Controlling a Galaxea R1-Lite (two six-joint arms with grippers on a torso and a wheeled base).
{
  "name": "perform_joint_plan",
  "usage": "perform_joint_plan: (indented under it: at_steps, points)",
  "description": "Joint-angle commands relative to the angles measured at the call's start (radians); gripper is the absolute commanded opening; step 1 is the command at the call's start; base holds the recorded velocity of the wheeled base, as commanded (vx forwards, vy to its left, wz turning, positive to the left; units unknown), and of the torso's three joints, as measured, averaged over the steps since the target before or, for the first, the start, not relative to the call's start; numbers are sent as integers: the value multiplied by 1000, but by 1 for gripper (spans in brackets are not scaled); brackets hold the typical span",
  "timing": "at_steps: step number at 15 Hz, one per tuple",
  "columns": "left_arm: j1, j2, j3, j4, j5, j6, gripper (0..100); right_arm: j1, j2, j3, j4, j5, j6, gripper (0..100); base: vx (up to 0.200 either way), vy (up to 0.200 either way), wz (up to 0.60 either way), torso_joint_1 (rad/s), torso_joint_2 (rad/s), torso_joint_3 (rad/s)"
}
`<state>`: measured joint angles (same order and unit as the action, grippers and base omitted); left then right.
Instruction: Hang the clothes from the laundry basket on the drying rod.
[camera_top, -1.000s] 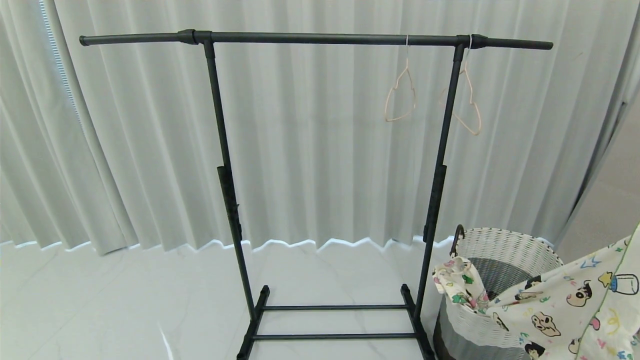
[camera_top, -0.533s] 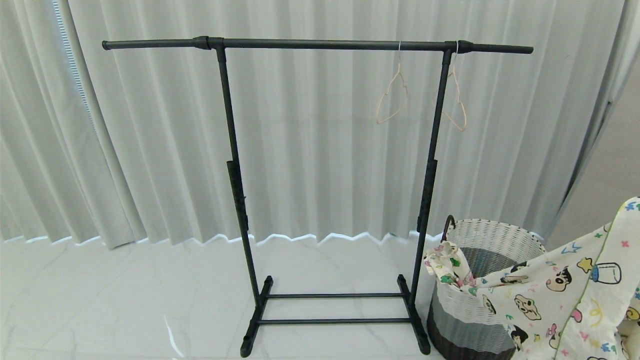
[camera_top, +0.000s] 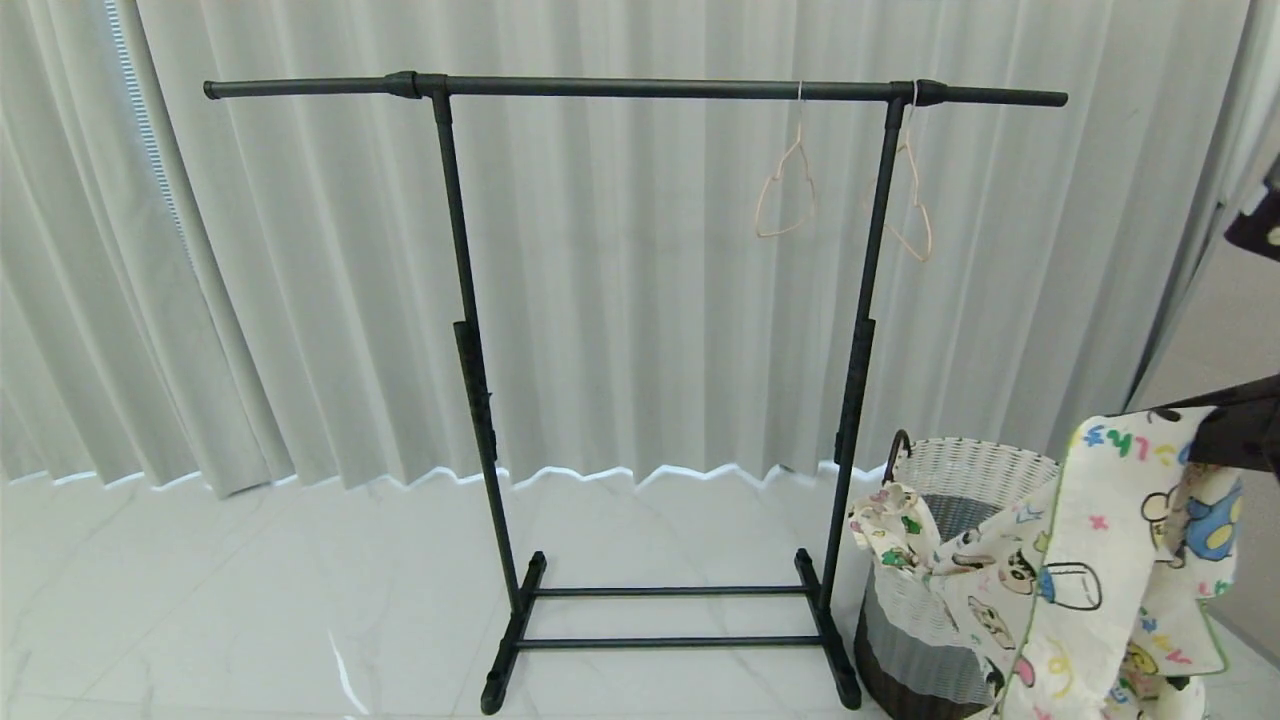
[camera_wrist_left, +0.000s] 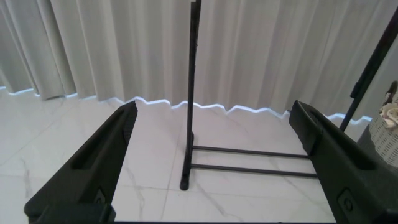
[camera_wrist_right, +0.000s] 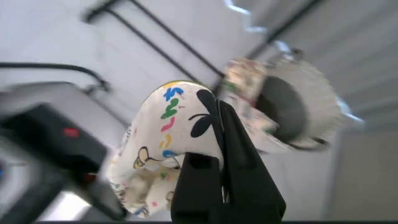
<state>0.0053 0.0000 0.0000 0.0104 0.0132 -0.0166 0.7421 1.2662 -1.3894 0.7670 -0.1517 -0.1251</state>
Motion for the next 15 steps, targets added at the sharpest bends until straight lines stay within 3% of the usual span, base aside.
perform_joint_plan:
  at_steps: [1, 3, 8, 15]
  points:
    - [1, 2, 0, 0, 1, 1, 100, 206, 151, -71, -66, 1, 188, 0, 0, 0, 0, 0, 0, 0]
    - [1, 2, 0, 0, 1, 3, 100, 232, 252, -112, -175, 1, 255, 0, 0, 0, 0, 0, 0, 0]
    - [1, 2, 0, 0, -13, 55, 100, 229, 398, -128, -334, 54, 260, 0, 0, 0, 0, 0, 0, 0]
    - [-1, 0, 0, 0, -22, 76, 100, 192, 417, -119, -348, 40, 260, 0, 0, 0, 0, 0, 0, 0]
